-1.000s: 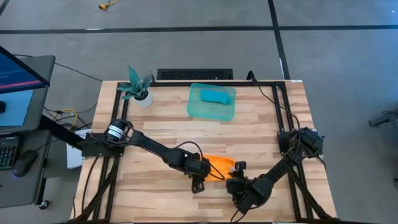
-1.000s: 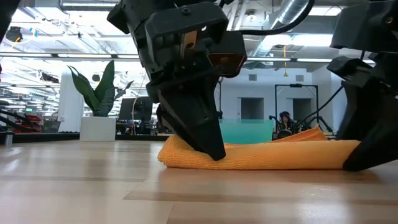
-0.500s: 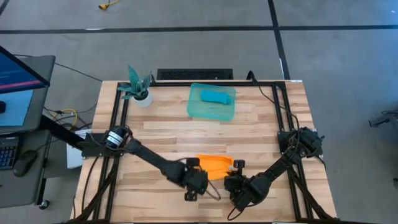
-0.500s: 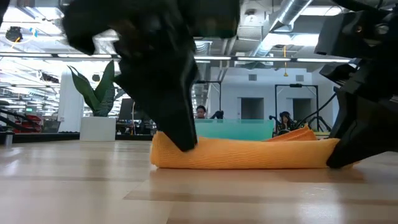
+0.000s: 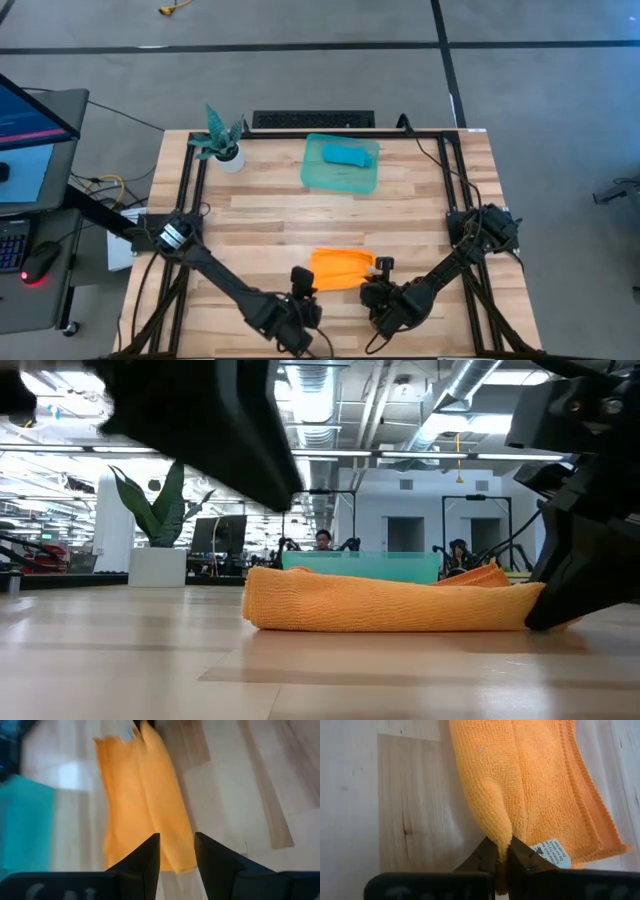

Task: Roll microfiber towels into tight, uniform cylinder then place into a basket
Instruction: Roll the yellow microfiber towel

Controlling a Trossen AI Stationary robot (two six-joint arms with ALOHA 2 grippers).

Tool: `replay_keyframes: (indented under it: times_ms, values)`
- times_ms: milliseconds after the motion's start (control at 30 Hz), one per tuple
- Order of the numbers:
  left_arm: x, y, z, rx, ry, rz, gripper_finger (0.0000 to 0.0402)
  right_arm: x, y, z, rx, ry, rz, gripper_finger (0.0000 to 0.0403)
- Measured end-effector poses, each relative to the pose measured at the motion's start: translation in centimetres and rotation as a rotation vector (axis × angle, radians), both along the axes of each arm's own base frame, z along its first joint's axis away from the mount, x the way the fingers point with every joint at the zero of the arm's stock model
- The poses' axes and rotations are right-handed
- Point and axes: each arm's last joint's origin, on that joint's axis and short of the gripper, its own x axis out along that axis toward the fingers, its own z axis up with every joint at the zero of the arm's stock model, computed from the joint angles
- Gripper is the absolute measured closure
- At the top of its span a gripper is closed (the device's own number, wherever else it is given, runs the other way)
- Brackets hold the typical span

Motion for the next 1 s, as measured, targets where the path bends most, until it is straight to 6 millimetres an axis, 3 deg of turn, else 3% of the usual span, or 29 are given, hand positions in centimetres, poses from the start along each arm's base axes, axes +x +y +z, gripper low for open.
replay_keyframes:
  times_ms: [200,300,400,567,700,1000]
  values:
    - [0.3,-1.8,3.0,-0.022,-0.102,-0.013,0.0287,0.2,-0.2,0.0,0.02,-0.007,-0.033,0.0366]
    - [0.6,-2.2,3.6,-0.07,-0.14,-0.018,0.0287,0.3,-0.3,0.0,0.028,-0.004,-0.039,0.0374]
    - [0.8,-2.4,2.5,-0.078,-0.106,-0.025,0.0287,0.2,-0.2,0.0,0.028,-0.005,-0.038,0.0377]
    - [1.4,-1.7,-1.7,0.083,0.033,-0.045,0.0287,0.1,-0.1,0.0,0.022,-0.01,-0.035,0.0367]
    - [2.3,-0.6,-4.0,0.111,0.105,-0.029,0.0287,0.1,-0.1,0.0,0.023,-0.01,-0.035,0.0369]
    - [3.3,2.2,-4.9,0.02,0.171,0.134,0.0287,0.1,-0.1,0.0,0.025,-0.008,-0.035,0.0371]
